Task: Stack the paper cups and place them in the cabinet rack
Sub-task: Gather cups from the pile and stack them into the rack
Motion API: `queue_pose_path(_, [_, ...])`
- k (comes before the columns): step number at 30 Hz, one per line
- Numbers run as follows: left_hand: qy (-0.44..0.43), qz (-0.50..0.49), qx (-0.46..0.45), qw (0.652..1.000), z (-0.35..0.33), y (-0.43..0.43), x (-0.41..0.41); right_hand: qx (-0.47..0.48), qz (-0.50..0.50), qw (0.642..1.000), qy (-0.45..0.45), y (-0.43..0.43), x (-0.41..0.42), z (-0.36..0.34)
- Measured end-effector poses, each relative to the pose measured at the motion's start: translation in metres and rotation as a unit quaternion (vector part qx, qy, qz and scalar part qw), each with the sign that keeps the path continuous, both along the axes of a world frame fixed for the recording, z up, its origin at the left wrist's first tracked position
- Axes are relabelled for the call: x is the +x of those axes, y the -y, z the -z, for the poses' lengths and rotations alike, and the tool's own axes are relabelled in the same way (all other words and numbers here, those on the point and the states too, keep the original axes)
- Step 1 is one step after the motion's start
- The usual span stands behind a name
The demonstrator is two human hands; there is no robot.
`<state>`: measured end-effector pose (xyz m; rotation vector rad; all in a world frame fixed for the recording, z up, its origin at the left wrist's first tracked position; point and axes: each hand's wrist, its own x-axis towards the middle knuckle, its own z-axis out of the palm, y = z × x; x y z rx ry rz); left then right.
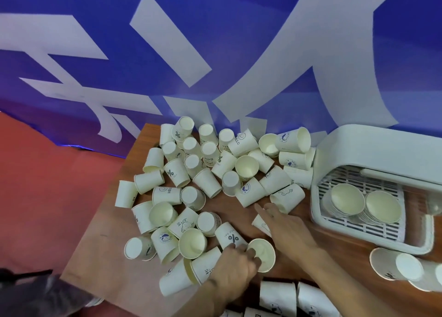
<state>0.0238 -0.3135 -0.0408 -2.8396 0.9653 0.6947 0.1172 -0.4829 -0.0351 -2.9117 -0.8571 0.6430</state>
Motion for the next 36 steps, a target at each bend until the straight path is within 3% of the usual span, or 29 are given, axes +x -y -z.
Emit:
queue_pose_path(7, [0.019,-0.015,-0.017,1.000,-0.009,-0.003,-0.002,0.030,-0.043,0.998,0.046,0.003,0.003,-0.002])
queue_pose_path(12, [0.068,-0.052,-0.099,0.991,-0.028,0.004,0.000,0.144,0.084,0.982,0.090,0.024,-0.030,-0.027])
queue_pose_path(18, [0.183,-0.072,-0.227,0.954,-0.063,0.027,0.015,0.283,0.256,0.912,0.148,0.074,-0.060,-0.075])
queue_pose_path(22, [0.251,-0.076,-0.295,0.919,-0.094,0.058,0.042,0.394,0.321,0.839,0.193,0.119,-0.066,-0.095])
queue_pose_path(25, [0.274,-0.070,-0.310,0.908,-0.111,0.085,0.066,0.412,0.342,0.808,0.245,0.154,-0.065,-0.103])
queue_pose_path(32, [0.304,-0.063,-0.312,0.898,-0.118,0.129,0.106,0.375,0.315,0.816,0.307,0.214,-0.062,-0.088])
queue_pose_path(36, [0.294,-0.032,-0.281,0.913,-0.107,0.143,0.116,0.378,0.318,0.817,0.298,0.226,-0.058,-0.074])
